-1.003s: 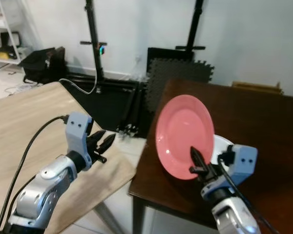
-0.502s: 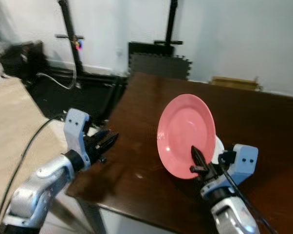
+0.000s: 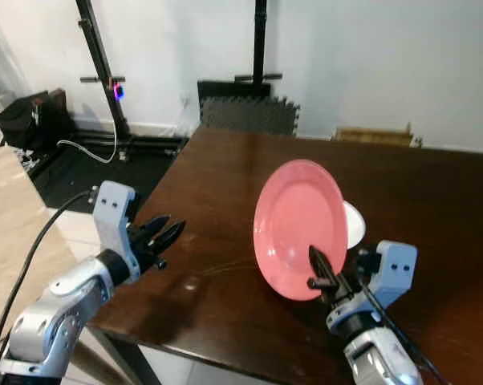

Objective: Setting the table

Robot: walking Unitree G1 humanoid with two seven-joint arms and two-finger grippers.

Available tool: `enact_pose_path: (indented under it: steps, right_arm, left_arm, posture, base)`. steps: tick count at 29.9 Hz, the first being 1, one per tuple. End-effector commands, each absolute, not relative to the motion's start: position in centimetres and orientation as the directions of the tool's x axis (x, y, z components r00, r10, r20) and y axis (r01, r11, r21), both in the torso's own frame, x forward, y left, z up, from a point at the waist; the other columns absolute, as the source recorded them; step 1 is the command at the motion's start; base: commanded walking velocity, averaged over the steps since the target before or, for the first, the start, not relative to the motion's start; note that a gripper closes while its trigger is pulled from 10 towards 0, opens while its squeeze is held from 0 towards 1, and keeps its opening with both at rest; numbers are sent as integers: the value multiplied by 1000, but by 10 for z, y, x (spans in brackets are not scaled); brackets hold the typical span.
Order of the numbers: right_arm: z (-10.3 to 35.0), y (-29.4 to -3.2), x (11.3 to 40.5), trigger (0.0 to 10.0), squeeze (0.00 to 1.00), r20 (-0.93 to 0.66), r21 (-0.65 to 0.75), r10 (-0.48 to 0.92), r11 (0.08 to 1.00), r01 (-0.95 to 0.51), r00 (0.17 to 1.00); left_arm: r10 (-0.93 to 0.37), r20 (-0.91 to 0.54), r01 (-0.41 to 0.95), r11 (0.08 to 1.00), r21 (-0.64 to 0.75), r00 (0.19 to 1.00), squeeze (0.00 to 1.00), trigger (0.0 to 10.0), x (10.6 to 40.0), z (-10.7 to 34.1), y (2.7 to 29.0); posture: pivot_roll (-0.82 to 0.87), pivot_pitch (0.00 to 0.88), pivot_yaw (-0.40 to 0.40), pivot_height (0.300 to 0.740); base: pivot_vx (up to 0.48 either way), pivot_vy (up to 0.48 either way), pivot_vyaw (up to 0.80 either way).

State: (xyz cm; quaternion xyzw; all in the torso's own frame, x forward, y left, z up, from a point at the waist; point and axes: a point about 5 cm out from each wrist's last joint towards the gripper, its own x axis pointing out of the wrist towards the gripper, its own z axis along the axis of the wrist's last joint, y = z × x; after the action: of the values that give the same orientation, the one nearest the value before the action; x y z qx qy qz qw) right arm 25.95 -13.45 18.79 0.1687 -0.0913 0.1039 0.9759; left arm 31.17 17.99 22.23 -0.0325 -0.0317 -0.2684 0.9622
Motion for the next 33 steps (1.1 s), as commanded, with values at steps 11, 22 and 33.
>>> enact_pose_path:
  steps: [11, 22, 33]
  right_arm:
    - [185, -135, 256, 10000, 0, 208, 313, 161, 924, -221, 965]
    - [185, -135, 256, 10000, 0, 206, 313, 158, 924, -218, 966]
    - [185, -136, 256, 10000, 0, 204, 309, 157, 926, -216, 966]
  left_arm:
    - [-491, 61, 495, 865, -85, 869, 0, 10000, 314, 220, 184]
    - [-489, 56, 492, 866, -94, 871, 0, 10000, 315, 220, 183]
    - [-483, 83, 489, 869, -76, 871, 0, 10000, 316, 223, 182]
  posture:
    - [49, 93, 33, 740]
    - [45, 94, 35, 740]
    - [41, 98, 34, 740]
  base:
    - [0, 430, 0]
    - [0, 432, 0]
    - [0, 391, 0]
